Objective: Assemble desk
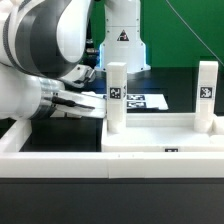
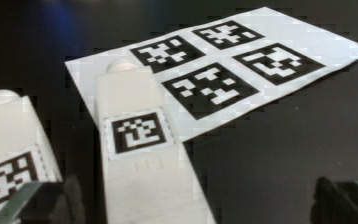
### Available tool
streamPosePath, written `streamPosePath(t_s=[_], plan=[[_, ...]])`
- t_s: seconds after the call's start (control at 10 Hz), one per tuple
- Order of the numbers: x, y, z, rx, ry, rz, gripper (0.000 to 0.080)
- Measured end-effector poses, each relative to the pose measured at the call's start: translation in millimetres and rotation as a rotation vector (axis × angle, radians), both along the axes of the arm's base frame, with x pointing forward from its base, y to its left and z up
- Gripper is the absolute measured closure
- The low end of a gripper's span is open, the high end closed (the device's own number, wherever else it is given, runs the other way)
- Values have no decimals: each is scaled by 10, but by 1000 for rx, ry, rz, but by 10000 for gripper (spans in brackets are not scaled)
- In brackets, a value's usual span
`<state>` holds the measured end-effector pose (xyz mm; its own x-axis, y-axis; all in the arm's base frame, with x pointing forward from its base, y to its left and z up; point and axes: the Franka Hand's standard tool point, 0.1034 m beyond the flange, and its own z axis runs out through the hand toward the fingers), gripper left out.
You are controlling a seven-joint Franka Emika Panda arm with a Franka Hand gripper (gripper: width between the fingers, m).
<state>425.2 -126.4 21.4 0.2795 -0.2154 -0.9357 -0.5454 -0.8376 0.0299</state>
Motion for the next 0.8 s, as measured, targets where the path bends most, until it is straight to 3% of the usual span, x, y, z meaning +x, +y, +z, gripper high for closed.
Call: streamPosePath(t_s=[0.2, 0.4, 0.8], plan=[[-4, 7, 11, 26, -17, 13, 151], [15, 26, 52, 98, -59, 45, 151], [16, 4, 47, 91, -61, 51, 151]])
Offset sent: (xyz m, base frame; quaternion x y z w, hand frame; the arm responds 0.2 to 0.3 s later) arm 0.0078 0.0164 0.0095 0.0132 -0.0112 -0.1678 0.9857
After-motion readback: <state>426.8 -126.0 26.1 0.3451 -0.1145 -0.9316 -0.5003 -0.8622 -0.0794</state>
